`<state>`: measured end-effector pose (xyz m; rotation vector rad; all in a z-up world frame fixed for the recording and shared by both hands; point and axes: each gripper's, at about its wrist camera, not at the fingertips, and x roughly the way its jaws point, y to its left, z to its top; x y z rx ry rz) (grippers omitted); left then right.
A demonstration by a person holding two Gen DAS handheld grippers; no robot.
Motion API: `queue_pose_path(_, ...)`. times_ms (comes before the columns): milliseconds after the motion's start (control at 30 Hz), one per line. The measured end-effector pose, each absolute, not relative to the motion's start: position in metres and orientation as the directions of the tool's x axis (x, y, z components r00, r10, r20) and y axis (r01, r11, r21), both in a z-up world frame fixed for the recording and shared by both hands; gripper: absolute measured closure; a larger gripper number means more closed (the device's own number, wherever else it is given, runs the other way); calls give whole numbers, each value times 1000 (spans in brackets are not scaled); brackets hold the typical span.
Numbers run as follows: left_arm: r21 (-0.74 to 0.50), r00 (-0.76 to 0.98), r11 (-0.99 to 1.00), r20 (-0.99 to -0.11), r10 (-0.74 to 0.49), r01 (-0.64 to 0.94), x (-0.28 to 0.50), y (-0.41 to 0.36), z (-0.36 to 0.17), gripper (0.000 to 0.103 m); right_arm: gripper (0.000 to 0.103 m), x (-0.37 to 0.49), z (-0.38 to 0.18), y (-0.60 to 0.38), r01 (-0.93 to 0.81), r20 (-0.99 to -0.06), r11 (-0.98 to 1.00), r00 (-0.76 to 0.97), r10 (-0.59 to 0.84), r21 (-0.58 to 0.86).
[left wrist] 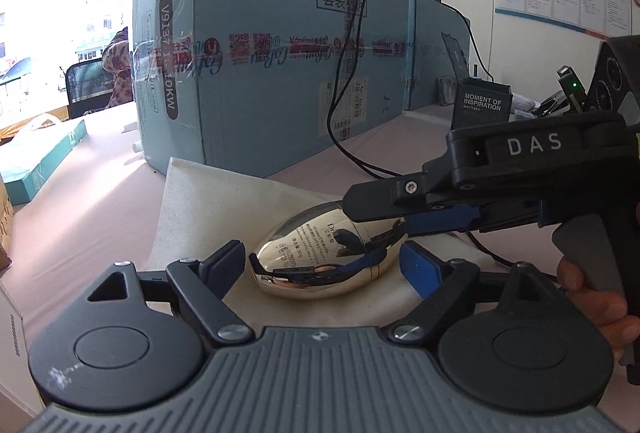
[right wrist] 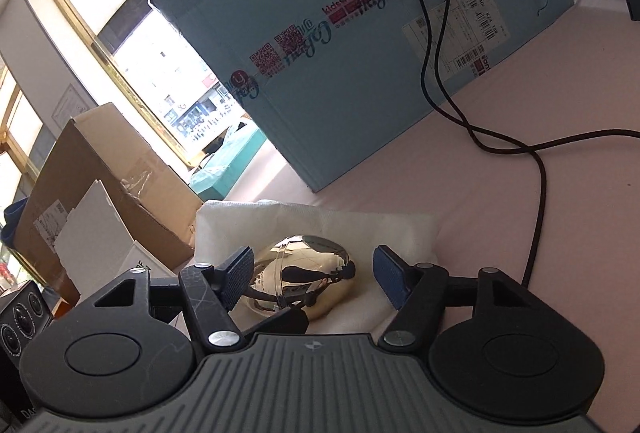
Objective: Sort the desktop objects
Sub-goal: 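Close the left gripper on the gold egg while the right tool steadies it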
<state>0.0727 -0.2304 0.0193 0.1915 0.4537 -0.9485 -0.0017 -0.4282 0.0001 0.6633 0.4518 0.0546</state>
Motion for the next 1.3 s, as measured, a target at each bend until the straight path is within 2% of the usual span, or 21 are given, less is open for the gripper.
queue_pose_path(133,-91,472,574,-474,-743,814,84,-231,17,22,38,-1,-2,-428,93,-387,789,902,191,608)
queue_pose_path(367,-87,467,567,-474,-747,819,85,-236,17,25,38,5,-8,-433,65,-365,760,901,234,646)
queue_pose_path(500,-96,465,568,-471,-749,818,85,-236,17,27,56,5,-11,-436,85,-365,750,906,216,656)
queue_pose_path(600,-103,465,568,-468,-752,816,85,-234,18,28,59,4,-14,-441,88,-352,722,909,223,686)
queue_pose_path(1300,-102,502,588,-416,-758,803,69,-223,34,28,60,-10,3,-432,39,-293,749,933,211,662)
